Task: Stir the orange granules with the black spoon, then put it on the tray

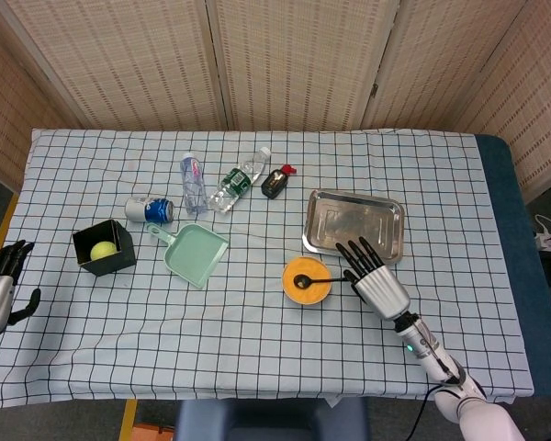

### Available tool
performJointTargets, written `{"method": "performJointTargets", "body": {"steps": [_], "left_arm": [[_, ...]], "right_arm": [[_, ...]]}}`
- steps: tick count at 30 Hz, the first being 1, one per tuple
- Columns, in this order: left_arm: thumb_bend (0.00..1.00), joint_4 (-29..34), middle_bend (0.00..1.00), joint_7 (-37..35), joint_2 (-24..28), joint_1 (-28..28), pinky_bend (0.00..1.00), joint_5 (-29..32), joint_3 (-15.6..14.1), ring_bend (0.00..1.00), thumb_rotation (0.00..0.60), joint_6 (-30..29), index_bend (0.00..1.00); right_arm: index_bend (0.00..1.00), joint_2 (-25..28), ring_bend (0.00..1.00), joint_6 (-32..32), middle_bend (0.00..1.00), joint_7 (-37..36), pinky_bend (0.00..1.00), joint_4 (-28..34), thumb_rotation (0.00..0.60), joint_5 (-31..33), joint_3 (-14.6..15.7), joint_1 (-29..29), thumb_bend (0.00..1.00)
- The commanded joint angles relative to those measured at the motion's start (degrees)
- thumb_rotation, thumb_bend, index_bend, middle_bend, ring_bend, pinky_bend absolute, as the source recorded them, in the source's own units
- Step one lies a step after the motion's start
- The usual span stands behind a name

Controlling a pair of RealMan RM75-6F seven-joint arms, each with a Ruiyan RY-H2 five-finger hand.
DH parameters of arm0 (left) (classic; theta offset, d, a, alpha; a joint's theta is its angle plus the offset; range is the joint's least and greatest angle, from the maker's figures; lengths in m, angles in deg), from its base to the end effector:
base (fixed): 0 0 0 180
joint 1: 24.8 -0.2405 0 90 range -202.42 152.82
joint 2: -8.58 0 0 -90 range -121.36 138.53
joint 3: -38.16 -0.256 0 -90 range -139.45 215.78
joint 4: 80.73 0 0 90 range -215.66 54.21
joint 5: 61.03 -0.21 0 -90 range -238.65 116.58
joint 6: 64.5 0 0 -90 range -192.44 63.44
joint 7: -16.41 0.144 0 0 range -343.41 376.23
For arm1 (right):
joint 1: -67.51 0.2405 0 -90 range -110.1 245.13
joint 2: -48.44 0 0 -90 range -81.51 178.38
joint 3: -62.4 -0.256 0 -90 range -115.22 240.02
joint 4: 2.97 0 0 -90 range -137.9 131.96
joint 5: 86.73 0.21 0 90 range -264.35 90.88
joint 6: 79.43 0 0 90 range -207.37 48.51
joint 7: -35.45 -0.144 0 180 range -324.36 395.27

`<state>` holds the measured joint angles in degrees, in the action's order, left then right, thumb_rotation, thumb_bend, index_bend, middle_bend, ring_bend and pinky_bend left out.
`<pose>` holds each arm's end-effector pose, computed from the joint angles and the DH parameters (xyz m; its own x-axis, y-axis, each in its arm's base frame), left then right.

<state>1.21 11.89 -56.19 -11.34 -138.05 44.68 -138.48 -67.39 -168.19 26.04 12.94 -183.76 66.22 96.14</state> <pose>-0.3392 0.2473 0.1732 0.4403 0.0374 0.8971 0.8962 0.0430 -0.4417 -0.2621 -0.2998 -0.0345 0.5873 0.2416 0.7725 -0.5910 -0.5240 0.6133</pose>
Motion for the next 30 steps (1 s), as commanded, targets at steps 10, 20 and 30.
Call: {"method": "performJointTargets", "body": {"steps": [10, 20, 30], "left_arm": [[0.46, 0.00, 0.00, -0.08, -0.03, 0.02, 0.19, 0.10, 0.07, 0.01, 0.600, 0.04, 0.00], [0.46, 0.13, 0.00, -0.42, 0.17, -0.04, 0.19, -0.06, -0.02, 0.01, 0.600, 0.05, 0.00], [0.46, 0.22, 0.00, -0.84, 0.38, -0.09, 0.19, -0.32, -0.12, 0.01, 0.600, 0.02, 0.00]], "right_arm": [[0.51, -0.32, 0.00, 0.00, 0.00, 0.32, 0.00, -0.11, 0.600, 0.17, -0.11, 0.06, 0.32], [0.51, -0.56, 0.00, 0.07, 0.00, 0.59, 0.00, -0.17, 0.600, 0.16, -0.10, 0.29, 0.32], [0.61, -0.72, 0.00, 0.19, 0.02, 0.41, 0.00, -0.26, 0.600, -0.06, 0.18, 0.43, 0.32]]}}
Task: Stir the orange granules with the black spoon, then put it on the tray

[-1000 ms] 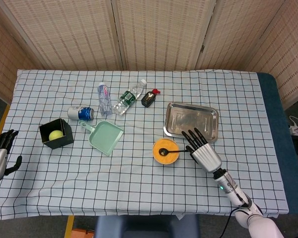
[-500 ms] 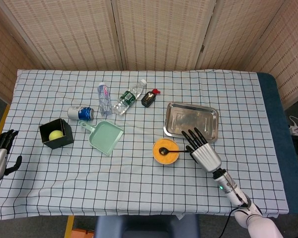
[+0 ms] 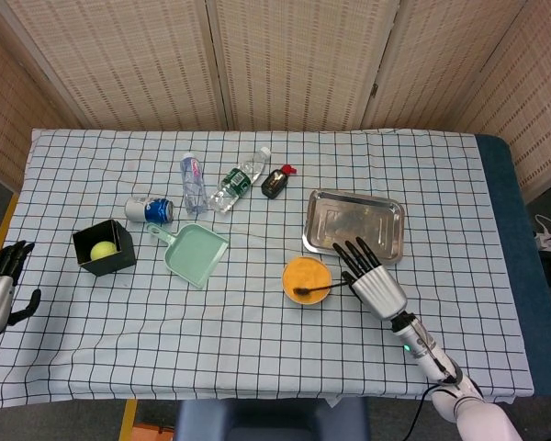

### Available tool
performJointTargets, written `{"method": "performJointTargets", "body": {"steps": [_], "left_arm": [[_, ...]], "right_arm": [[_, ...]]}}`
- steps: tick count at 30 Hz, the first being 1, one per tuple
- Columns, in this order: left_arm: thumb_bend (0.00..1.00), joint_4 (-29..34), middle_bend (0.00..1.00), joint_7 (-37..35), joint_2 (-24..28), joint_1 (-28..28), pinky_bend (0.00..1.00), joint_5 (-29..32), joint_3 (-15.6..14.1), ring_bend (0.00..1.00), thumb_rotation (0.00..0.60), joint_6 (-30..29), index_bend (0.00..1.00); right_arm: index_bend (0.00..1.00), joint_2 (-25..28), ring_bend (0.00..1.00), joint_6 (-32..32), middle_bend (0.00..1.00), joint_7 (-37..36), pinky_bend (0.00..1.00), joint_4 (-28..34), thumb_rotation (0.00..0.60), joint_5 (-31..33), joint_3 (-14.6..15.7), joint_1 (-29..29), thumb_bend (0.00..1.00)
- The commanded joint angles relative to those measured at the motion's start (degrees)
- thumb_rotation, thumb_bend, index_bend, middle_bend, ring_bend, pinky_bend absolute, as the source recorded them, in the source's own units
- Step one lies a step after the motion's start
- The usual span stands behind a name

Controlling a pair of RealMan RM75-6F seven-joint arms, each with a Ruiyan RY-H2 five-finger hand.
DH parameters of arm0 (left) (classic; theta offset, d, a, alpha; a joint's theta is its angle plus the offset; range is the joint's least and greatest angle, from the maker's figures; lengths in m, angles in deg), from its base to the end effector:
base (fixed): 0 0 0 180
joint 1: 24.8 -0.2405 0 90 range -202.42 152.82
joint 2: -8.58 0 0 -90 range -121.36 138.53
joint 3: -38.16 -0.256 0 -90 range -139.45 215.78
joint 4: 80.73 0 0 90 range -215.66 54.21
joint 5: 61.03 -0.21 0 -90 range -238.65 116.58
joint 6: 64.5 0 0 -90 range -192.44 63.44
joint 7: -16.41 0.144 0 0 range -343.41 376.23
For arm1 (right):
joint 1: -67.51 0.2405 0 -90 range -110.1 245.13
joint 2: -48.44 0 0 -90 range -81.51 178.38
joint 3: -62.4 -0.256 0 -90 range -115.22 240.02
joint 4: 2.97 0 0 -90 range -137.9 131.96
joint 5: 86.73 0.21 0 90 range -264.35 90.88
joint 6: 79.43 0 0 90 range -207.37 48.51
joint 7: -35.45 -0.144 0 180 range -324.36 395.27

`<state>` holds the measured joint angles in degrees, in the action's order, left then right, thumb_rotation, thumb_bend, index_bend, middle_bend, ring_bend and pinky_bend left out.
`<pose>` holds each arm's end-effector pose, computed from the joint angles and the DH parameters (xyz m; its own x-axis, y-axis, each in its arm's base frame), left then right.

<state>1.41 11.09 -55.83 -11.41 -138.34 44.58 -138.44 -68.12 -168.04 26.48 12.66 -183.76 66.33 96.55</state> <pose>-0.3389 0.2465 0.1744 0.4317 0.0396 0.9011 0.9004 0.0397 -0.4332 -0.2577 -0.3003 -0.0390 0.5865 0.2444 0.7722 -0.5861 -0.5299 0.6129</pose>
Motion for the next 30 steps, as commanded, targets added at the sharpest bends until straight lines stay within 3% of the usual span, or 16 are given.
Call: {"method": "performJointTargets", "body": {"steps": [1, 16, 30], "left_arm": [[0.46, 0.03, 0.00, -0.11, 0.03, -0.02, 0.19, -0.05, -0.03, 0.01, 0.600, 0.00, 0.00], [0.46, 0.10, 0.00, -0.18, -0.01, -0.14, 0.19, -0.19, 0.03, 0.01, 0.600, -0.42, 0.00], [0.46, -0.16, 0.00, 0.35, -0.38, -0.06, 0.19, -0.21, 0.07, 0.01, 0.600, -0.52, 0.00]], "right_arm": [[0.61, 0.04, 0.00, 0.05, 0.02, -0.11, 0.00, 0.07, 0.600, -0.08, 0.10, 0.04, 0.32], [0.73, 1.00, 0.00, -0.65, 0.05, -2.81, 0.00, 2.20, 0.600, 0.37, -0.51, 0.52, 0.33], [0.85, 7.31, 0.00, 1.03, 0.09, -10.31, 0.00, 13.95, 0.600, 2.08, -2.85, 1.75, 0.36]]}}
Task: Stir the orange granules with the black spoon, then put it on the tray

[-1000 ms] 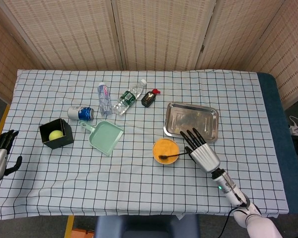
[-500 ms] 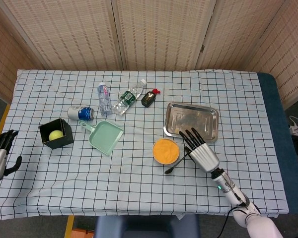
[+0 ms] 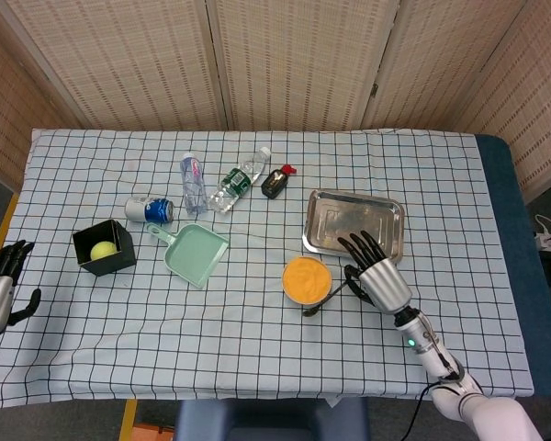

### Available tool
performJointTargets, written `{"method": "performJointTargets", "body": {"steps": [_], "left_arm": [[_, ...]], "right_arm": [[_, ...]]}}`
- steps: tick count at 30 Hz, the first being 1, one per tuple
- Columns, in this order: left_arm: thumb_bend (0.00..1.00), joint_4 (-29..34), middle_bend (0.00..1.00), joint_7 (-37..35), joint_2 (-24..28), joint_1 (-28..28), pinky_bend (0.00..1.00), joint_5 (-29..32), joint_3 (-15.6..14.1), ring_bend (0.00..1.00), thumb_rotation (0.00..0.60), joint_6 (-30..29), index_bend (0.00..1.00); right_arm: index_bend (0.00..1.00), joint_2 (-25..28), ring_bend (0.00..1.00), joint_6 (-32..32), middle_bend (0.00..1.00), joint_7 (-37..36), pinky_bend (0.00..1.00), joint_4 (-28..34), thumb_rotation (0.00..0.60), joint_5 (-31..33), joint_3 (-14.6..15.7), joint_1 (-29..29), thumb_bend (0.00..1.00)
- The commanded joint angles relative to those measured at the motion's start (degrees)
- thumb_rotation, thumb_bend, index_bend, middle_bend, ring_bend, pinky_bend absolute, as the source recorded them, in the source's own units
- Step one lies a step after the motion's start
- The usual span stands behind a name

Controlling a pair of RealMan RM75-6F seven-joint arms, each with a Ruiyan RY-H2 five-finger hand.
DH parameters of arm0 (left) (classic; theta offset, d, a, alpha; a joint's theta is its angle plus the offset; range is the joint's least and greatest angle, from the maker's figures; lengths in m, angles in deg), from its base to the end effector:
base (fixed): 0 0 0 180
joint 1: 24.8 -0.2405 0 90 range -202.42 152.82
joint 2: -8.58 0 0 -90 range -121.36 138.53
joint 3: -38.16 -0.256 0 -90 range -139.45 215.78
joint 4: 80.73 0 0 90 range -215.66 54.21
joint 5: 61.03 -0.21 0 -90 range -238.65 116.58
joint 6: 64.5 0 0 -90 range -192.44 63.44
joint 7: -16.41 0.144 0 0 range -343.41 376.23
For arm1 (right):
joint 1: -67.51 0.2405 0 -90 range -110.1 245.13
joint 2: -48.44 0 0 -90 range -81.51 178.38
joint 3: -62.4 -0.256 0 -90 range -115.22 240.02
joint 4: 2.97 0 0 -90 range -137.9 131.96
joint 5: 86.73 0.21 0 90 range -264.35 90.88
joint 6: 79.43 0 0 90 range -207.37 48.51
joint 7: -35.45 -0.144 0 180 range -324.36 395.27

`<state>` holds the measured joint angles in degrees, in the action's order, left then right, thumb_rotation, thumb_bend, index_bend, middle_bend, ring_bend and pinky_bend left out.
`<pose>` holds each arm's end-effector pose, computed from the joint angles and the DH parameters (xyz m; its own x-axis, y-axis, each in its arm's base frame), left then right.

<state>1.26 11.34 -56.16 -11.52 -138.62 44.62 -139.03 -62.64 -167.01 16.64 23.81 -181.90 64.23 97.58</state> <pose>-0.3381 0.2461 0.1736 0.4343 0.0308 0.9002 0.8996 0.0356 -0.4353 -0.2524 -0.3076 -0.0247 0.3920 0.1213 0.9119 -0.7449 -0.5399 0.3920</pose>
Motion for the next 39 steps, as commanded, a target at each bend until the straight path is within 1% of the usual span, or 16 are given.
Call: {"method": "performJointTargets", "body": {"steps": [1, 4, 7, 12, 15, 18, 22, 27, 39], "left_arm": [[0.46, -0.01, 0.00, 0.17, -0.10, 0.09, 0.19, 0.10, 0.03, 0.01, 0.600, 0.14, 0.00], [0.46, 0.05, 0.00, 0.34, -0.17, 0.18, 0.19, -0.01, -0.05, 0.01, 0.600, 0.27, 0.00], [0.46, 0.10, 0.00, 0.24, -0.18, 0.31, 0.19, -0.20, -0.11, 0.01, 0.600, 0.43, 0.00], [0.46, 0.30, 0.00, -0.28, 0.05, 0.25, 0.19, -0.71, -0.19, 0.01, 0.600, 0.09, 0.00], [0.46, 0.25, 0.00, -0.86, 0.24, 0.18, 0.19, -0.84, -0.28, 0.01, 0.600, 0.13, 0.00], [0.46, 0.18, 0.00, -1.17, 0.35, 0.15, 0.19, -0.92, -0.34, 0.01, 0.600, 0.16, 0.00], [0.46, 0.15, 0.00, -1.38, 0.44, 0.09, 0.19, -0.98, -0.30, 0.01, 0.600, -0.04, 0.00], [0.46, 0.00, 0.00, -1.48, 0.37, 0.13, 0.19, -0.93, -0.28, 0.01, 0.600, 0.03, 0.00], [0.46, -0.15, 0.00, -0.99, 0.03, 0.50, 0.19, -0.57, -0.21, 0.01, 0.600, 0.69, 0.00]], "right_arm": [[0.85, 2.51, 0.00, -0.04, 0.09, -0.24, 0.00, 3.98, 0.600, 0.22, -1.00, 1.04, 0.37], [0.86, 5.19, 0.00, 0.69, 0.10, 2.13, 0.00, 8.57, 0.600, 0.33, -2.00, 2.45, 0.39], [0.86, 8.58, 0.00, 3.08, 0.10, 6.84, 0.00, 14.63, 0.600, 0.59, -3.04, 4.26, 0.39], [0.88, 14.28, 0.00, 7.02, 0.12, 17.98, 0.00, 25.97, 0.600, 1.09, -4.97, 6.85, 0.40], [0.91, 17.00, 0.00, 9.15, 0.13, 25.20, 0.00, 31.14, 0.600, 1.18, -5.75, 7.97, 0.41], [0.93, 19.62, 0.00, 12.02, 0.14, 31.72, 0.00, 35.42, 0.600, 1.51, -6.16, 8.97, 0.43], [0.94, 22.21, 0.00, 14.73, 0.15, 39.04, 0.00, 38.57, 0.600, 1.64, -6.42, 9.85, 0.43], [0.97, 24.52, 0.00, 17.63, 0.15, 41.49, 0.00, 41.03, 0.600, 2.39, -6.04, 10.02, 0.45], [0.99, 26.61, 0.00, 23.11, 0.15, 38.03, 0.00, 43.49, 0.600, 6.75, -6.20, 9.34, 0.49]]}}
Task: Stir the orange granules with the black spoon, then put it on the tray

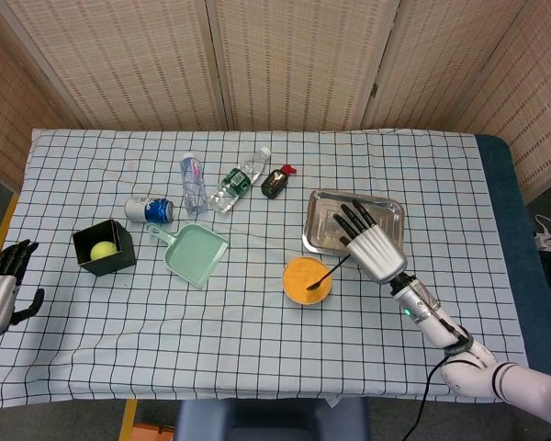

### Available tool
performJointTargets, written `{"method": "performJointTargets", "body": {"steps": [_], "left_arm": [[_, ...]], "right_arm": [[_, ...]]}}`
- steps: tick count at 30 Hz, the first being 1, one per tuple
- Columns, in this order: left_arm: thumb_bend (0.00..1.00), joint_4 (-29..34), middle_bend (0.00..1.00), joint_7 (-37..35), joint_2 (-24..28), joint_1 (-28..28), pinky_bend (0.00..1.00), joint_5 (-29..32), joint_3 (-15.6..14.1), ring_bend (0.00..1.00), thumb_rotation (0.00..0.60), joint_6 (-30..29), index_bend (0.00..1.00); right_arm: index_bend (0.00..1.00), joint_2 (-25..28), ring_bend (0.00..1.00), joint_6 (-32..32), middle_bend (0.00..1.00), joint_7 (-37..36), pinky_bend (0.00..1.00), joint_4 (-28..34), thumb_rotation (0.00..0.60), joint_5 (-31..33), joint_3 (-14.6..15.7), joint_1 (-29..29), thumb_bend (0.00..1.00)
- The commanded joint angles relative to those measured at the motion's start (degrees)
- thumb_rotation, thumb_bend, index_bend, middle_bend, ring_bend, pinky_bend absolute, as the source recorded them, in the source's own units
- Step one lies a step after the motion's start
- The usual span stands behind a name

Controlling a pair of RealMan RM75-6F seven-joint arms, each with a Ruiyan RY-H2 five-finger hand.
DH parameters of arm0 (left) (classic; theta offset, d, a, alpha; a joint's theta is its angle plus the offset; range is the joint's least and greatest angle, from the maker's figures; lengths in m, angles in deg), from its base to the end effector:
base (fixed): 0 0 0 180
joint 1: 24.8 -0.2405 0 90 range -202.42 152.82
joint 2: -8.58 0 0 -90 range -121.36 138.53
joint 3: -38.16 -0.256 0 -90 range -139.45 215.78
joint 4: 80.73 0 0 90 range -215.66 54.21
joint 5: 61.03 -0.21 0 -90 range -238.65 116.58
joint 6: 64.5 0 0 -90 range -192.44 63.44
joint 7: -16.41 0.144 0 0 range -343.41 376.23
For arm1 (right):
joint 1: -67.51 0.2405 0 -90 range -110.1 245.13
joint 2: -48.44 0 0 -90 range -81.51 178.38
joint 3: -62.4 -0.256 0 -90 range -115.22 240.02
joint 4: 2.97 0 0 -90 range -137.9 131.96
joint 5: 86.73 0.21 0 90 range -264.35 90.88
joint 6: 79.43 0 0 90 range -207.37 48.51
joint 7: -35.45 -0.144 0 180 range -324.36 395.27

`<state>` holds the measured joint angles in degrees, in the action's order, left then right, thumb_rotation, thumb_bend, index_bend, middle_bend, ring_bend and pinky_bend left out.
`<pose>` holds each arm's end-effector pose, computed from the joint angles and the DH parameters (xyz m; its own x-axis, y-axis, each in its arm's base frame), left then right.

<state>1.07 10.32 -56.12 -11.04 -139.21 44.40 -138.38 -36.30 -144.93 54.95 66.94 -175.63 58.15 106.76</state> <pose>-0.3368 0.2483 0.1717 0.4248 0.0419 0.9043 0.9046 0.0206 -0.4258 -0.1934 -0.3509 0.0317 0.7328 0.1535 0.6629 -0.5129 -0.5156 0.6864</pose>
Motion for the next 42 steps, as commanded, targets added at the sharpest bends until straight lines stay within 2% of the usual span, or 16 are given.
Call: {"method": "performJointTargets", "body": {"steps": [1, 18, 32, 42], "left_arm": [[0.46, 0.03, 0.00, 0.07, -0.01, 0.06, 0.19, 0.07, 0.03, 0.01, 0.600, 0.08, 0.00], [0.46, 0.01, 0.00, -0.80, 0.35, -0.15, 0.19, -0.15, 0.01, 0.01, 0.600, -0.31, 0.00], [0.46, -0.05, 0.00, -2.08, 0.73, -0.22, 0.19, -0.53, -0.06, 0.01, 0.600, -0.39, 0.00], [0.46, -0.03, 0.00, -2.39, 0.97, -0.54, 0.19, -0.63, -0.08, 0.01, 0.600, -0.90, 0.00]], "right_arm": [[0.99, 0.26, 0.00, 1.27, 0.15, -0.21, 0.00, 0.35, 0.600, 0.47, -0.12, 0.28, 0.49], [1.00, -1.78, 0.00, 4.68, 0.16, 5.86, 0.00, 0.52, 0.600, 0.52, -0.26, 2.28, 0.51], [1.00, -9.58, 0.00, 1.32, 0.17, 15.06, 0.00, -5.41, 0.600, 2.74, -3.10, 2.42, 0.51], [1.00, -13.32, 0.00, -2.47, 0.19, 13.53, 0.00, -10.32, 0.600, 1.54, -3.22, 1.98, 0.51]]}}
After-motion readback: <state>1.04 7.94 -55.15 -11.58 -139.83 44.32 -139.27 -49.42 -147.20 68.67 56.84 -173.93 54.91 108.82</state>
